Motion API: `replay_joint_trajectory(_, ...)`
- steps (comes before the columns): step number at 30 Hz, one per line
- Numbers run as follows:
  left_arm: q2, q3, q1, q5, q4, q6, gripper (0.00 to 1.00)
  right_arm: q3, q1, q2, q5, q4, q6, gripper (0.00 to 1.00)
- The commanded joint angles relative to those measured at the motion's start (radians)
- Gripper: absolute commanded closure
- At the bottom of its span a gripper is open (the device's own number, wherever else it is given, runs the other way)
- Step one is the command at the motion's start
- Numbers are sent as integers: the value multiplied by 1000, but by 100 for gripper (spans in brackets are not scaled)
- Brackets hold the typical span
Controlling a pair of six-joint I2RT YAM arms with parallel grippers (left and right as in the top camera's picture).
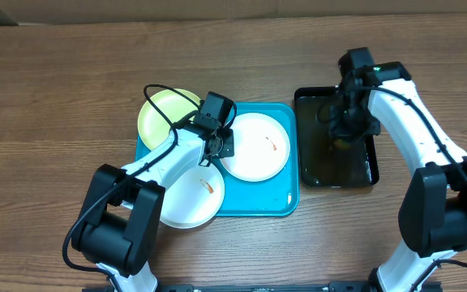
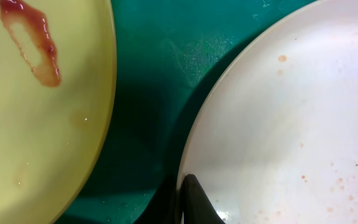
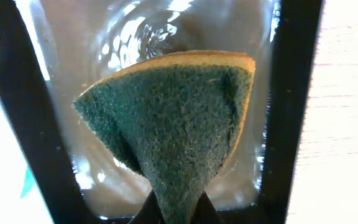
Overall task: Clean dirty plates on tray and stack at the side
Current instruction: 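Carry the sponge with the right gripper onto the held white plate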
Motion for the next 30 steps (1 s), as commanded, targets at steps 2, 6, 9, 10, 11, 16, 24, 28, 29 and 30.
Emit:
replay_joint_trajectory(2,16,7,6,-13,0,0,94,27,63,-18,-78,44,-20,96)
replay_joint_trajectory(6,16,7,6,-13,1,0,93,27,140,-18,-225,103,-37,96)
replay_joint_trajectory(9,16,7,6,-13,0,1,93,26,208,-18,-225,132,-37,96)
replay_joint_trajectory(10,16,7,6,-13,1,0,93,26,235,-17,-207,143,-37,96)
replay_joint_trajectory(11,16,7,6,-13,1,1,93,24,256,-16,-182,154,-37,96)
replay_joint_trajectory(16,16,7,6,-13,2,0,93,-18,346,-15,-47,238,-24,96)
replay_joint_trajectory(24,16,7,7,-12,3,1,92,-109,396,-11,142,392,-3,96)
replay_joint_trajectory(28,16,7,7,-12,3,0,91,-133,396,-8,142,421,-3,96)
replay_joint_trajectory(29,16,7,8,-12,3,0,91,-141,397,-5,142,427,-3,96)
replay_joint_trajectory(30,16,7,8,-12,3,1,91,-149,398,-3,142,430,-3,96)
